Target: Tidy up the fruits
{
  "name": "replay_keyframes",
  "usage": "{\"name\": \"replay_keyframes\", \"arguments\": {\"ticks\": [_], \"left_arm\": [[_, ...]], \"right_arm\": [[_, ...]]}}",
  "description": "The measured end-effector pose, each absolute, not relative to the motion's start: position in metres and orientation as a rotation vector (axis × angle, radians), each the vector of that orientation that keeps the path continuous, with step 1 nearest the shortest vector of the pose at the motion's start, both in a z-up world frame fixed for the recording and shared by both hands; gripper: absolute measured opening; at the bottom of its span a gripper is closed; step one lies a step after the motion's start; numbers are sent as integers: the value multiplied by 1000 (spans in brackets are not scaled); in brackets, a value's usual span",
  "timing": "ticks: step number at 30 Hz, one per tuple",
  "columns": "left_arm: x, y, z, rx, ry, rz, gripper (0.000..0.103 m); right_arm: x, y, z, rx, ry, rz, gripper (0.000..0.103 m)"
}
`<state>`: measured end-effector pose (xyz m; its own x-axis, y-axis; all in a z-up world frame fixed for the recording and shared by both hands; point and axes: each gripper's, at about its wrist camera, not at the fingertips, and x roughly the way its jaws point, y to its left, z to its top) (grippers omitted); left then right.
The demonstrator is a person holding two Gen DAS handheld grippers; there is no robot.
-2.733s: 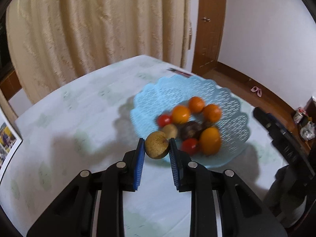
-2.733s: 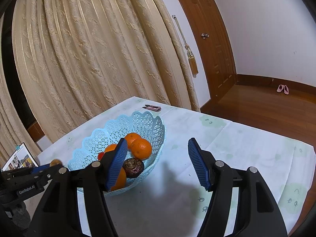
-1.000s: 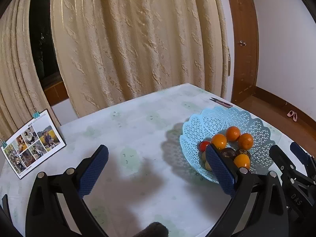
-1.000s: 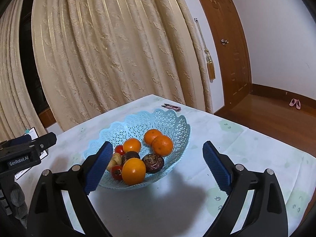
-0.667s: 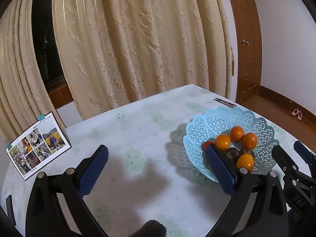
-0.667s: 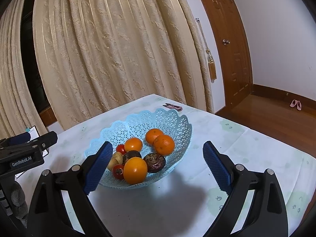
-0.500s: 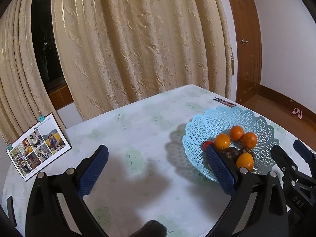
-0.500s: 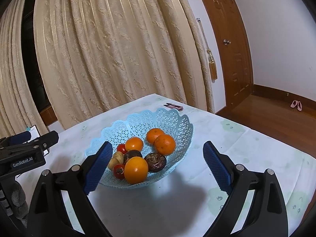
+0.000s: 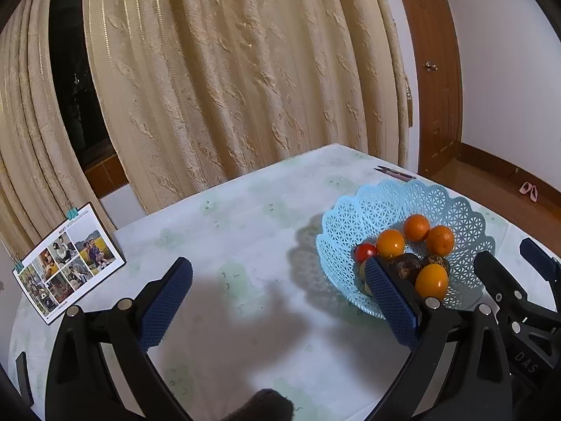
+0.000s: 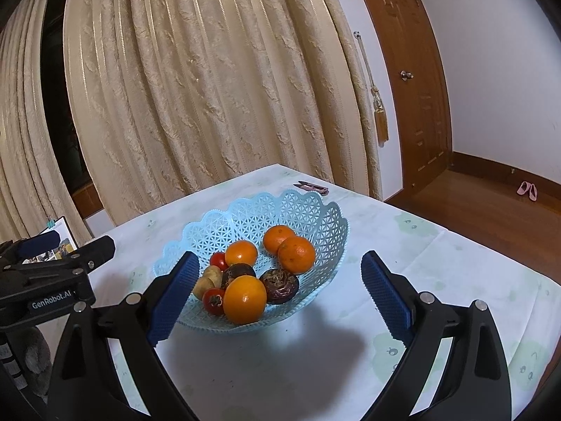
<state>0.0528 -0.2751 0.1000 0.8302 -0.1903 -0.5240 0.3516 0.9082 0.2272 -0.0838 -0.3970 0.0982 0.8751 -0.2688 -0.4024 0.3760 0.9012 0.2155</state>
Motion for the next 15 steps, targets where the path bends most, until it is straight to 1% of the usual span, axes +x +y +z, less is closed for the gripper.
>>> {"name": "replay_keyframes", "arguments": {"ticks": [3, 5, 15], "left_arm": [[52, -277, 98, 332, 519, -296, 98], [51, -279, 96, 338, 519, -296, 98], [50, -282, 94, 360, 510, -287, 98]], "right_arm": [[-83, -397, 98, 290, 381, -336, 96], [-82, -396, 98, 287, 383, -332, 99], [-79, -395, 97, 277, 404, -304, 99]]}}
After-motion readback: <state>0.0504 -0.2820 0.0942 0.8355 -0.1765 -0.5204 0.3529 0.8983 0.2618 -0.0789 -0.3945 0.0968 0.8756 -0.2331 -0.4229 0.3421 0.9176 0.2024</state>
